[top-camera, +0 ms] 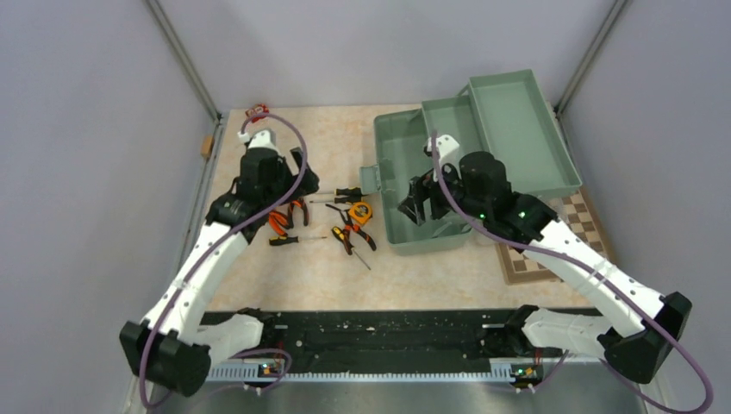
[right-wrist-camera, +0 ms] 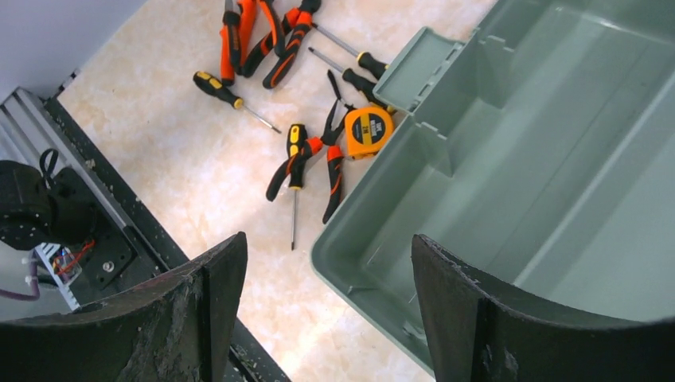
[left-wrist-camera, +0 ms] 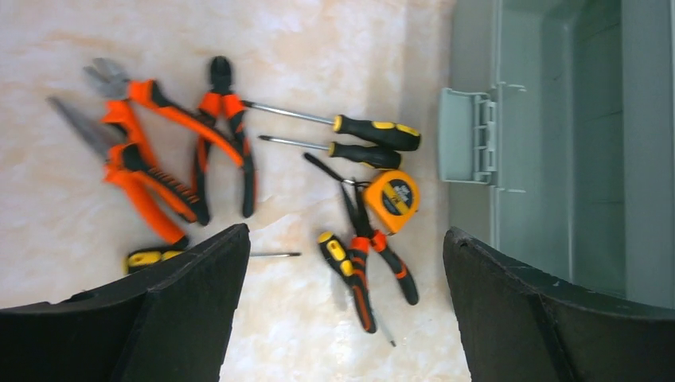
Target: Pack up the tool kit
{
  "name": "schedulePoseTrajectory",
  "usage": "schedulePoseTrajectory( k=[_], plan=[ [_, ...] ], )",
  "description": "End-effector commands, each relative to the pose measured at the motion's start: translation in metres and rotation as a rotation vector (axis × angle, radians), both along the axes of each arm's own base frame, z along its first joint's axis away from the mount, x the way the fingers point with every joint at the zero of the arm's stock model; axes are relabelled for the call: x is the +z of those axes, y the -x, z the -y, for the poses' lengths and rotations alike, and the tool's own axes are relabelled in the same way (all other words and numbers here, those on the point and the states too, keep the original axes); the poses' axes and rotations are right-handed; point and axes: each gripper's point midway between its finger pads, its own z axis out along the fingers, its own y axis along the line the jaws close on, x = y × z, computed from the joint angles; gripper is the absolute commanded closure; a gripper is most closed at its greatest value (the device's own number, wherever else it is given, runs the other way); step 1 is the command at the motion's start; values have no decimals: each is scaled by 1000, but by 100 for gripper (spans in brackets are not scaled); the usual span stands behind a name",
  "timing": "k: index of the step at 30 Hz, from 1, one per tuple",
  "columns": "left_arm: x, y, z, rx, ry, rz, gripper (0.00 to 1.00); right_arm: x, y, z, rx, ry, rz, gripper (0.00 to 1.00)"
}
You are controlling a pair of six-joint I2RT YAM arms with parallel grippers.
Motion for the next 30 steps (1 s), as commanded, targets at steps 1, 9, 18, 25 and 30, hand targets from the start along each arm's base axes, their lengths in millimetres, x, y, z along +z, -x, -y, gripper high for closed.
schedulePoseTrajectory(
  k=[1, 9, 18, 25, 30],
  plan=[
    [25, 32, -45, 137, -58, 101, 4, 8, -2, -22, 20, -8, 47, 26],
    [22, 64, -95, 240, -202, 137, 1, -24, -6, -41, 9, 33, -50, 26],
    [30, 73, -136, 399, -342, 270, 1, -78, 10, -130, 116, 117, -147, 31],
    [23, 83, -152, 483, -359, 321, 1, -131, -10, -170, -1, 202, -186, 39],
    [23, 86, -154, 488, -364, 326, 1, -170, -19, -180, -50, 259, -225, 40]
  ],
)
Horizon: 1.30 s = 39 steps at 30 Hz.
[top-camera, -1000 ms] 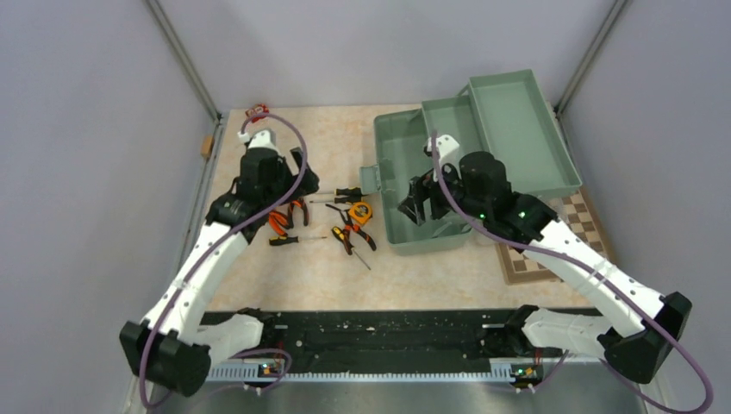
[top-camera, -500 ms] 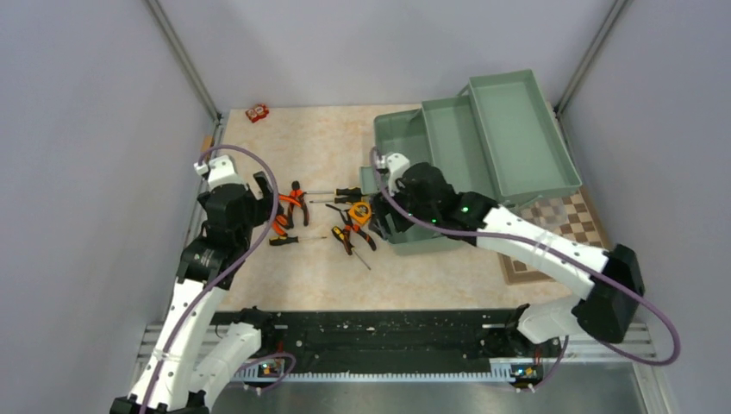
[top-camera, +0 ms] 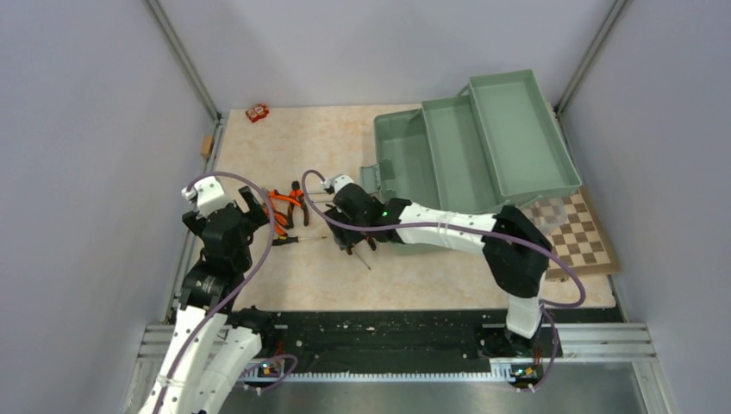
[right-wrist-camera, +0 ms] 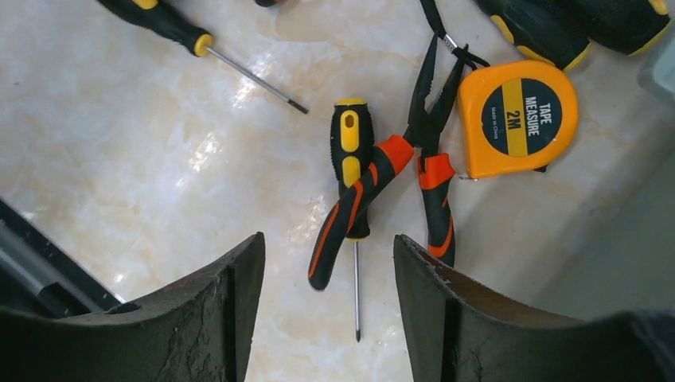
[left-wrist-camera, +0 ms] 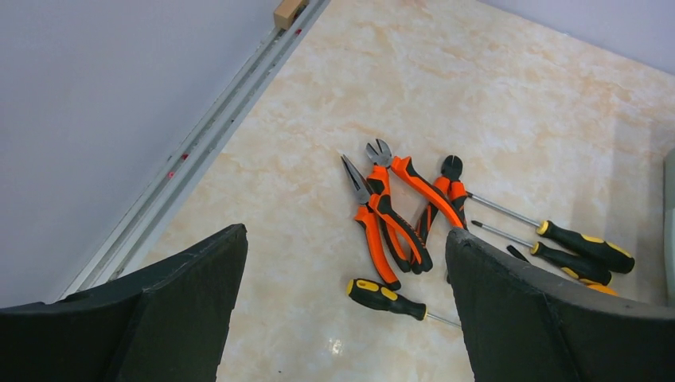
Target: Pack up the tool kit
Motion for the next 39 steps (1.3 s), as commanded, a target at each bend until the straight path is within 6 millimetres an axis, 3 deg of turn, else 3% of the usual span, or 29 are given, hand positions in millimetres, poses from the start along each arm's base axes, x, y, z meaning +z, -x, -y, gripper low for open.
schedulePoseTrajectory(
  k=[1, 5, 8, 13, 16, 23, 30, 35, 39],
  plan=[
    [16, -1, -8, 40, -11, 71, 2, -3, -12, -21, -59, -29, 11, 42],
    [16, -2, -5, 25, -6, 73, 2, -33, -9, -21, -59, 16, -29, 46],
    [15, -3, -4, 20, -5, 67, 2, -44, -6, -23, -45, 21, -47, 54],
    [13, -4, -4, 18, -6, 61, 2, -46, -4, -24, -32, 17, -52, 86],
    [12, -5, -4, 21, -10, 55, 2, -30, 0, -25, -21, -2, -25, 100],
    [8, -7, -4, 21, -16, 37, 3, 31, 15, -23, -21, -86, 64, 100],
    [5, -8, -4, 23, -17, 26, 3, 116, 17, -22, -23, -266, 165, 100],
    [4, -9, -3, 18, -17, 23, 3, 158, -11, 10, -188, -307, 306, 100],
    [6, -9, -2, 14, -12, 28, 3, 161, -45, 47, -347, -355, 304, 100]
  ],
)
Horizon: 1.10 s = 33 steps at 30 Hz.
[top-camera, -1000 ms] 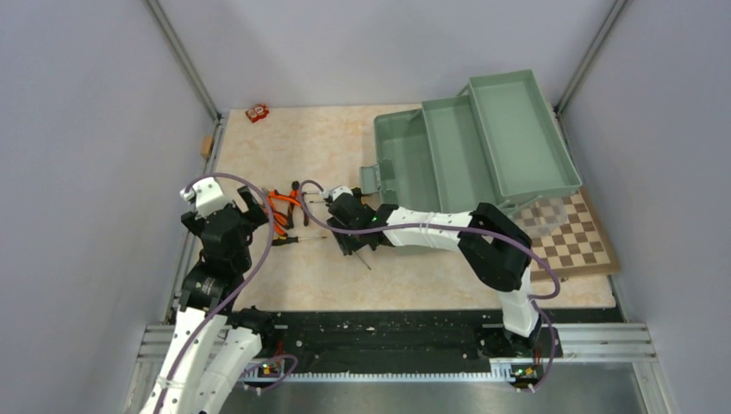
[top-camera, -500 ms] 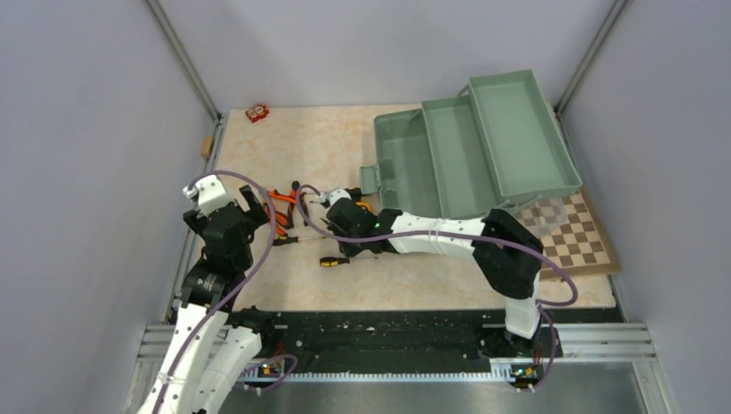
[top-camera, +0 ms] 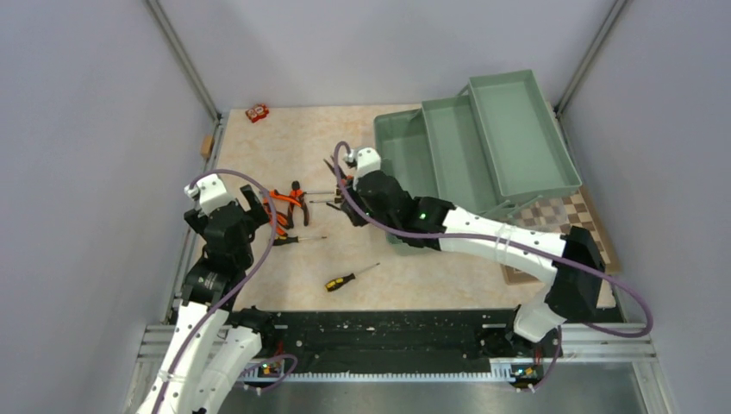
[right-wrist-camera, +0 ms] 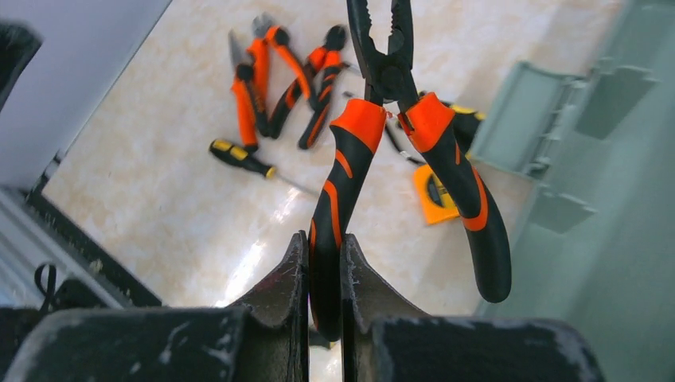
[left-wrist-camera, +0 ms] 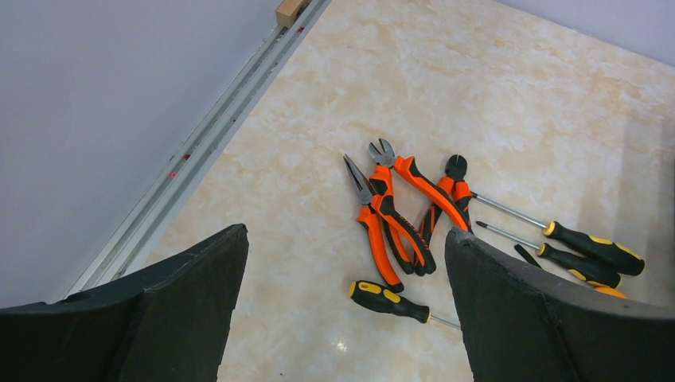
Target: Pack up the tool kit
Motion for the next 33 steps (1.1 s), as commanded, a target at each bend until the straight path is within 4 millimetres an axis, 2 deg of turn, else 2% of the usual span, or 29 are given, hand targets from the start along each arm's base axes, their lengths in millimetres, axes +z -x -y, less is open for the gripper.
schedulePoseTrajectory(
  k=[1, 5, 9, 12, 20, 24, 30, 33],
  plan=[
    [8, -4, -1, 1, 0, 36, 3, 36, -52, 47, -242, -146, 65, 100],
    [8, -4, 0, -4, 2, 37, 3, 28, -80, 81, -373, -202, 63, 100],
    [8, -4, 1, -7, 3, 39, 3, -1, -105, 110, -476, -181, 17, 100],
    [8, -4, 1, -8, 4, 39, 3, -28, -116, 123, -524, -133, -5, 100],
    [7, -5, 2, -15, 5, 34, 3, -95, -129, 134, -589, 29, -65, 100],
    [5, -7, 4, -23, 6, 24, 3, -119, -132, 140, -622, 89, -80, 100],
    [0, -11, 8, -39, 8, 1, 3, -146, -134, 138, -619, 155, -109, 95],
    [-4, -13, 10, -46, 13, -16, 3, -148, -135, 138, -616, 177, -117, 83]
  ],
)
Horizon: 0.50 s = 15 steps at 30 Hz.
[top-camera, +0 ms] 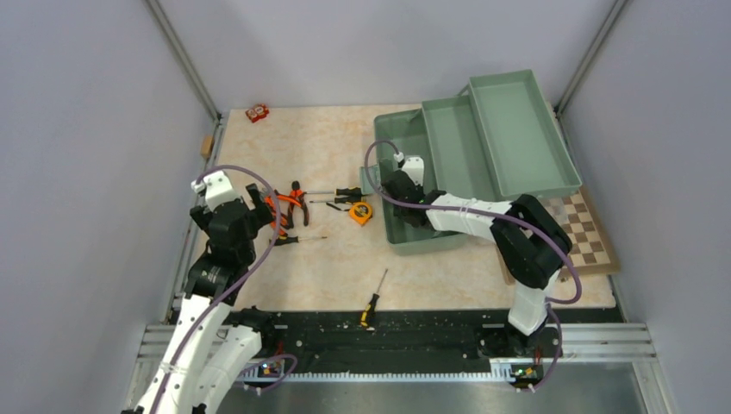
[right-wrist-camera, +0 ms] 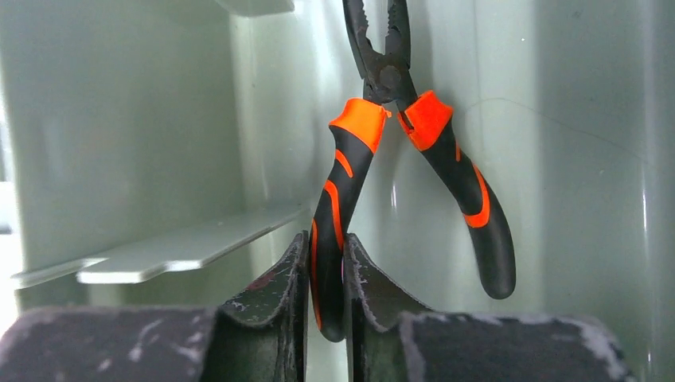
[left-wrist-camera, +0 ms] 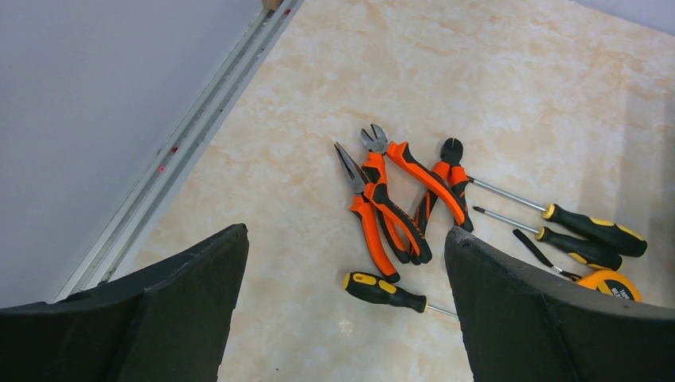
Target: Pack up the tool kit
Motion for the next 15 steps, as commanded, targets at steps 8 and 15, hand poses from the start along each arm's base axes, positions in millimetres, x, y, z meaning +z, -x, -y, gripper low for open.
schedulePoseTrajectory(
  k=[8, 15],
  plan=[
    [-18, -24, 34, -90, 148, -93, 2, 81, -11, -12, 65, -74, 133, 41],
    [-49, -48, 35, 5, 274, -182, 4, 147, 20, -36, 255, -127, 277, 34]
  ],
)
